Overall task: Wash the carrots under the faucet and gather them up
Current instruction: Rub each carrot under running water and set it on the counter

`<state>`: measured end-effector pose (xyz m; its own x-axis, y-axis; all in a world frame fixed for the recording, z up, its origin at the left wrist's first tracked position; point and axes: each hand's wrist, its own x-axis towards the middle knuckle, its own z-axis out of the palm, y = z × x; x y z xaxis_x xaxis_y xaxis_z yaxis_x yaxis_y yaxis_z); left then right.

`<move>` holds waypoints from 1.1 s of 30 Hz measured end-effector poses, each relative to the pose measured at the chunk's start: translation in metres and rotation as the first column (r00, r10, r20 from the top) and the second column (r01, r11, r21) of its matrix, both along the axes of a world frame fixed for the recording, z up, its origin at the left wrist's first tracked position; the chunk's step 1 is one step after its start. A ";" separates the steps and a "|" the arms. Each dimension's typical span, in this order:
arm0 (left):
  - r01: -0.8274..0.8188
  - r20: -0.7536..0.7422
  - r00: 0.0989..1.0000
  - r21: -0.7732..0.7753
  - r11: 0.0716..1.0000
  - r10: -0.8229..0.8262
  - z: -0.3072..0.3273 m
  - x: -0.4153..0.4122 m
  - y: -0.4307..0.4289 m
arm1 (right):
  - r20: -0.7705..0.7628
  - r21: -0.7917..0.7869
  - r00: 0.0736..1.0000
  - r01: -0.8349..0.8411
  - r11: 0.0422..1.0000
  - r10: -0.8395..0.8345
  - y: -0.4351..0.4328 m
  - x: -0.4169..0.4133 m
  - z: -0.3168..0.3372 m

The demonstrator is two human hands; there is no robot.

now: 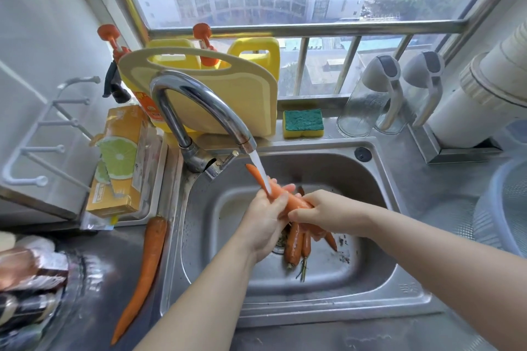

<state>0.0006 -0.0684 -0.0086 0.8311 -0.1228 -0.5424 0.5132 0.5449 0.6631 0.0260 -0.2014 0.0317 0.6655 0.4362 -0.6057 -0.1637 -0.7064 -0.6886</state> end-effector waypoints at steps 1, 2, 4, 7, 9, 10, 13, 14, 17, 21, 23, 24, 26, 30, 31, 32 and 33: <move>0.022 0.029 0.999 0.009 1.000 -0.022 -0.002 -0.002 0.001 | -0.012 0.020 1.000 0.007 1.000 -0.006 -0.001 0.000 0.001; 0.023 0.041 0.999 0.043 0.999 -0.025 -0.003 -0.002 0.001 | 0.000 0.018 1.000 -0.004 1.000 0.004 0.000 -0.002 0.001; -0.012 0.042 0.999 0.199 0.980 0.004 -0.007 0.002 -0.001 | 0.062 -0.026 0.997 -0.044 0.999 0.046 0.005 -0.004 -0.001; -0.103 -0.020 0.993 0.330 0.938 0.116 -0.005 0.010 -0.005 | 0.153 -0.092 0.983 -0.085 0.992 0.098 0.013 -0.007 -0.005; -0.076 -0.039 0.996 0.188 0.979 0.084 -0.003 0.010 -0.001 | 0.114 -0.056 0.991 -0.068 0.996 0.074 0.009 -0.006 -0.002; -0.015 -0.024 1.000 0.114 0.993 0.018 0.000 0.007 0.002 | 0.052 -0.003 0.998 -0.041 0.999 0.041 0.005 -0.004 -0.001; 0.150 0.050 0.987 0.060 0.987 -0.153 0.002 0.001 0.010 | -0.143 0.138 0.989 0.062 0.988 -0.042 -0.004 -0.001 0.004; 0.150 0.067 0.986 0.071 0.986 -0.154 0.002 0.000 0.011 | -0.172 0.159 0.984 0.078 0.984 -0.050 -0.004 -0.001 0.005; 0.102 0.084 0.990 0.167 0.981 -0.117 -0.001 -0.001 0.009 | -0.156 0.138 0.986 0.077 0.987 -0.055 0.000 -0.002 0.003; -0.030 0.059 0.998 0.257 0.966 0.016 -0.004 -0.001 0.005 | -0.013 0.051 1.000 -0.001 0.999 0.002 0.010 -0.005 -0.001; -0.098 0.000 0.995 0.278 0.955 0.102 -0.002 0.002 0.004 | 0.079 -0.014 0.995 -0.065 0.998 0.066 0.015 -0.006 -0.002; -0.113 -0.036 0.991 0.266 0.957 0.127 -0.002 0.003 0.006 | 0.093 -0.030 0.992 -0.086 0.996 0.089 0.017 -0.005 -0.003; -0.105 -0.062 0.991 0.176 0.979 0.117 -0.001 0.002 0.012 | 0.040 -0.012 0.996 -0.082 0.997 0.082 0.017 -0.003 -0.001; 0.095 0.040 0.994 0.119 0.988 -0.101 -0.005 -0.008 0.024 | -0.132 0.061 0.991 -0.005 0.998 0.013 0.009 0.003 0.003; 0.115 0.051 0.991 0.120 0.986 -0.122 -0.007 -0.009 0.024 | -0.144 0.057 0.990 -0.007 0.998 0.015 0.008 0.004 0.003; 0.107 0.055 0.992 0.124 0.986 -0.115 -0.009 -0.010 0.025 | -0.136 0.041 0.990 -0.017 0.999 0.023 0.008 0.003 0.002; 0.085 0.057 0.994 0.139 0.987 -0.093 -0.008 -0.011 0.023 | -0.100 0.009 0.994 -0.034 0.999 0.035 0.009 0.003 0.001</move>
<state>-0.0101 -0.0451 -0.0170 0.8532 -0.1267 -0.5060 0.5105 0.4014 0.7604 0.0287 -0.1927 0.0325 0.5862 0.4628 -0.6649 -0.2074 -0.7076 -0.6755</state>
